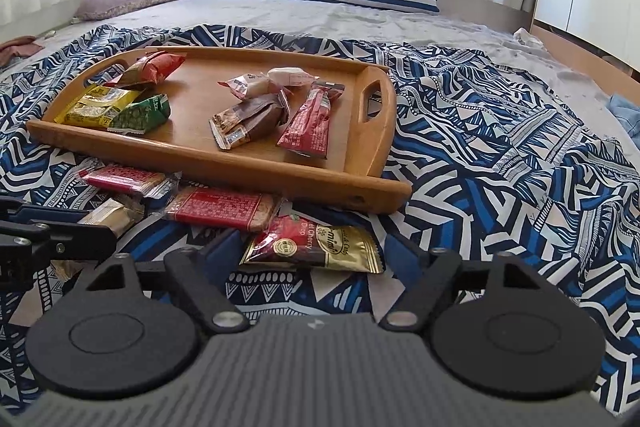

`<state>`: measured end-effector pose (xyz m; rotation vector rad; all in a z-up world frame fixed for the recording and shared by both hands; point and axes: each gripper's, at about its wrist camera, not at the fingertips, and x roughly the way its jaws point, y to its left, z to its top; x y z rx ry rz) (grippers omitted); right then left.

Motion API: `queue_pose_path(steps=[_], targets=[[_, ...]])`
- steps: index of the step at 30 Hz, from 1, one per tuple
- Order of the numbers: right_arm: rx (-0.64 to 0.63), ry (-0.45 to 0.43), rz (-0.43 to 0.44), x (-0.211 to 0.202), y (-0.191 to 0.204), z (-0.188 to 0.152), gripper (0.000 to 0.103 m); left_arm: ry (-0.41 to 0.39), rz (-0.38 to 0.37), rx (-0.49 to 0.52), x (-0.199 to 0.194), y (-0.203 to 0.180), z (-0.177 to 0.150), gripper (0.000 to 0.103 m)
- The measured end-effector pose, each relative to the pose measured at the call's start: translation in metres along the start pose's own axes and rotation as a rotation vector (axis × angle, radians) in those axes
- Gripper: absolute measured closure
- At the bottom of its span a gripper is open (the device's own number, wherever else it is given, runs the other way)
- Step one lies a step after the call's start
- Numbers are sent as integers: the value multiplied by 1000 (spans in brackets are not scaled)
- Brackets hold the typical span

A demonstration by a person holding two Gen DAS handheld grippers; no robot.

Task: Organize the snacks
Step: 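Grasp a small white wafer packet with the left tool while the right grasps a red-gold packet, then carry the wafer packet over the tray with the left tool while the right carries the red-gold packet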

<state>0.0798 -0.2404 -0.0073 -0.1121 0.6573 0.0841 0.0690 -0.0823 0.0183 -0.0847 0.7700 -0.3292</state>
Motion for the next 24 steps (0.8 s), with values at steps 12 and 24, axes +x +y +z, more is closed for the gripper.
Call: queue_pose_path(steps=[12, 24], targets=[[69, -10, -48, -13, -8, 2, 32, -37, 5, -2, -15, 5, 4, 82], [73, 10, -85, -14, -7, 4, 26, -51, 27, -36, -21, 19, 4, 82]])
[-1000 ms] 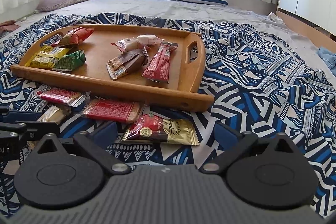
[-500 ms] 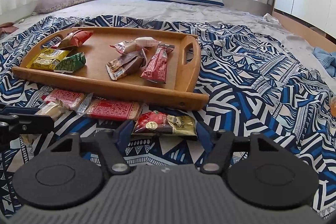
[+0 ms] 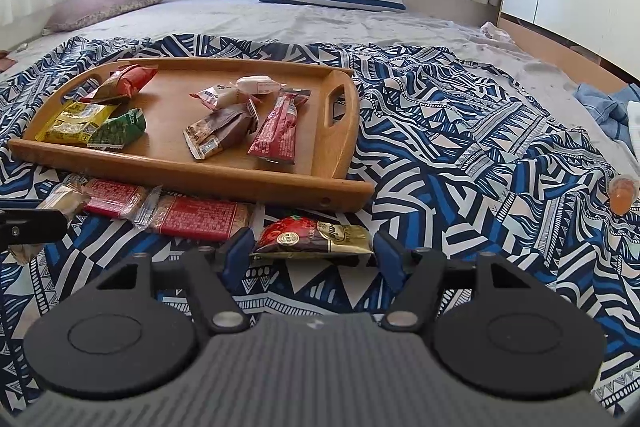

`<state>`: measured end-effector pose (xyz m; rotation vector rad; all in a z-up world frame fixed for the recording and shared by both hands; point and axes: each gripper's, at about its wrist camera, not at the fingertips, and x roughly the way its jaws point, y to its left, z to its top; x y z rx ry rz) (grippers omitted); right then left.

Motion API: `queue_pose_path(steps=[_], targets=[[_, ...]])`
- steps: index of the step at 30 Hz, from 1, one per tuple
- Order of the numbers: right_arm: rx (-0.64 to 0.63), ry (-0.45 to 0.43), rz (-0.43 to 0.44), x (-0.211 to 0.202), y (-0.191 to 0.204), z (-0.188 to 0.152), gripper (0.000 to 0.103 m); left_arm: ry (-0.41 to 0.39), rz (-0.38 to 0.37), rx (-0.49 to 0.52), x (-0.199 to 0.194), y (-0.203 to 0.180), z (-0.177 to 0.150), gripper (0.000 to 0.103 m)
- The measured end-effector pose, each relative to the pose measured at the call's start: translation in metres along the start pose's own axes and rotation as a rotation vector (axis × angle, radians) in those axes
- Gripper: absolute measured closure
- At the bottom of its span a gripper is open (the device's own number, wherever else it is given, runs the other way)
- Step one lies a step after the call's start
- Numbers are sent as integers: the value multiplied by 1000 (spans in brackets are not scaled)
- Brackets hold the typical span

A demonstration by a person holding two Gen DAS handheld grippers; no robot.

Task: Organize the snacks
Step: 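Carry the wafer packet over the tray with the left tool while the right carries the red-gold packet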

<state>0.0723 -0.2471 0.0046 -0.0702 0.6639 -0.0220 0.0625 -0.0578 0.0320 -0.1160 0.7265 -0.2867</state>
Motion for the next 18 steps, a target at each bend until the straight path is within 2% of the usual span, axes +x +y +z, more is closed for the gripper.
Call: queue_pose_path(steps=[6, 9, 18], targets=[[29, 20, 18, -4, -4, -4, 26, -4, 1, -16, 0, 4, 0, 82], [23, 16, 22, -7, -3, -6, 37, -7, -2, -17, -2, 5, 0, 82], [33, -61, 30, -27, 1, 7, 38, -33, -10, -35, -4, 11, 16, 82]])
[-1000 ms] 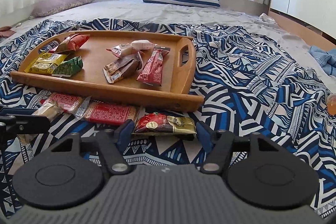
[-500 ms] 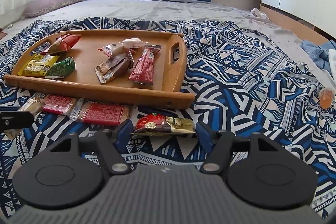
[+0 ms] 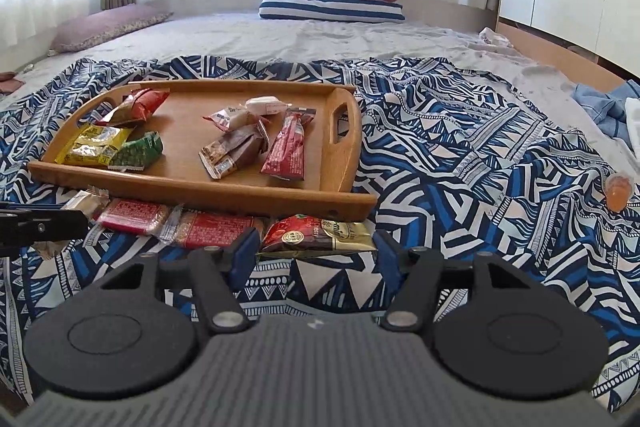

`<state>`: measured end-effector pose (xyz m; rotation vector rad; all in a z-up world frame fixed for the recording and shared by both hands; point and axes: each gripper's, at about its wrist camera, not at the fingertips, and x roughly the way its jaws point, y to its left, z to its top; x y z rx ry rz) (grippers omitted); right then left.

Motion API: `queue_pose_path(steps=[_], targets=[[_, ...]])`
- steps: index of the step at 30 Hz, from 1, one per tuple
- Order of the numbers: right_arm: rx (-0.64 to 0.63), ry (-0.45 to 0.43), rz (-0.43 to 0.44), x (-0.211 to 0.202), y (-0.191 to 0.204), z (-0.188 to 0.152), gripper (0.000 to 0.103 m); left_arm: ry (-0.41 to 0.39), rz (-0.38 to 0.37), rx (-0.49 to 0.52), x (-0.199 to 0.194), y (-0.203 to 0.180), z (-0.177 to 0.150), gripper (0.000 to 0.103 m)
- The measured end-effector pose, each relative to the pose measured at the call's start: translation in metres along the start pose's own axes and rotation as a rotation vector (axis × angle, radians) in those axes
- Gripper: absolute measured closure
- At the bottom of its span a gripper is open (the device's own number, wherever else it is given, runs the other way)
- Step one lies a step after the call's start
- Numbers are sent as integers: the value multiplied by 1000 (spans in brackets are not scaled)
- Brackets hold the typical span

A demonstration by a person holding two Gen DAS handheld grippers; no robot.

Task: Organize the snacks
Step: 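Carry the wafer packet over the tray with the left tool while the right carries the red-gold packet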

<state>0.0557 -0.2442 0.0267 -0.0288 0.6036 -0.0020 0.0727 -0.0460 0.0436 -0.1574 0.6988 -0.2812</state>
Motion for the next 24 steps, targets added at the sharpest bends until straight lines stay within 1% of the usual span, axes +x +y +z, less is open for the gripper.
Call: queue_pose_path(steps=[6, 10, 12, 18, 22, 24], targets=[[15, -28, 19, -1, 1, 18, 38, -19, -11, -11, 6, 9, 22, 82], [19, -38, 29, 6, 2, 34, 38, -28, -19, -8, 17, 16, 46, 82], [27, -39, 39, 13, 2, 44, 38, -41, -9, 1, 23, 18, 57, 82], [74, -34, 68, 43, -1, 77, 38, -52, -16, -16, 53, 27, 96, 82], [106, -27, 83, 70, -3, 99, 38, -59, -28, -13, 80, 33, 122, 82], [122, -18, 84, 87, -4, 111, 38, -52, -21, -14, 94, 35, 132, 82]])
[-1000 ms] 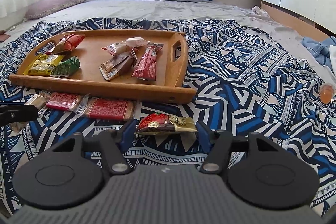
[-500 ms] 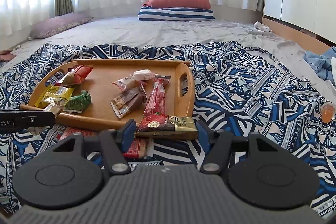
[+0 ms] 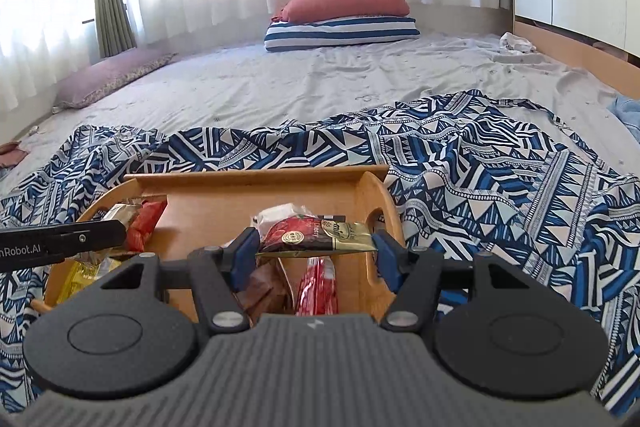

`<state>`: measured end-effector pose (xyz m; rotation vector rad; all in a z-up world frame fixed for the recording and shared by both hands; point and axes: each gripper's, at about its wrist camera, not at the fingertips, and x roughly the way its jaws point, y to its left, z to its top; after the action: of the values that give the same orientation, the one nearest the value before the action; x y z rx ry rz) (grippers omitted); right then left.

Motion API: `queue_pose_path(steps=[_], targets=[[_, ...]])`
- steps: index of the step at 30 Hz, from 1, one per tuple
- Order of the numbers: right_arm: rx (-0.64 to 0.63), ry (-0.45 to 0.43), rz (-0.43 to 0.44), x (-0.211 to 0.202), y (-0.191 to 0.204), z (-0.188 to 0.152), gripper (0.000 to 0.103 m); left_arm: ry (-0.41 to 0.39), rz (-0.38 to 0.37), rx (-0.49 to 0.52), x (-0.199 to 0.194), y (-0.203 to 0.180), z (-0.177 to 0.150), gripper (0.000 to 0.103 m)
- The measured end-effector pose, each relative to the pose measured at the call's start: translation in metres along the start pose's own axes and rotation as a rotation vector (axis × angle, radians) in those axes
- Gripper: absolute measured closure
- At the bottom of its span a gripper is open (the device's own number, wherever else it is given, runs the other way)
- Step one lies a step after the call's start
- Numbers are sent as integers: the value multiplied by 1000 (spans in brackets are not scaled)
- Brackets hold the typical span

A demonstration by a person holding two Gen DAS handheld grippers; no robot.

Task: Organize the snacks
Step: 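Carry the wafer packet over the tray with the left tool while the right carries the red-gold packet, then open the left tool releasing the wafer packet while the right releases the red-gold packet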

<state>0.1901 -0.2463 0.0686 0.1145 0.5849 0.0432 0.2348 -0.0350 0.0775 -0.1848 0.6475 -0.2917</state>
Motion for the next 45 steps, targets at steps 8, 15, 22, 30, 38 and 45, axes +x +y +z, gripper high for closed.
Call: queue_pose_path(steps=[8, 15, 22, 30, 38, 45], targets=[[92, 65, -8, 72, -11, 25, 38, 48, 61, -9, 61, 11, 16, 82], [33, 125, -46, 120, -3, 27, 38, 95, 113, 7, 90, 13, 10, 82], [25, 146, -46, 135, 0, 21, 38, 120, 131, 5, 101, 15, 5, 82], [19, 149, -40, 136, 1, 21, 37, 131, 141, 8, 105, 13, 3, 82], [42, 154, -28, 137, 0, 21, 36, 129, 144, 9, 107, 13, 2, 82], [59, 143, -6, 134, -1, 21, 25, 96, 116, -14, 97, 12, 7, 56]])
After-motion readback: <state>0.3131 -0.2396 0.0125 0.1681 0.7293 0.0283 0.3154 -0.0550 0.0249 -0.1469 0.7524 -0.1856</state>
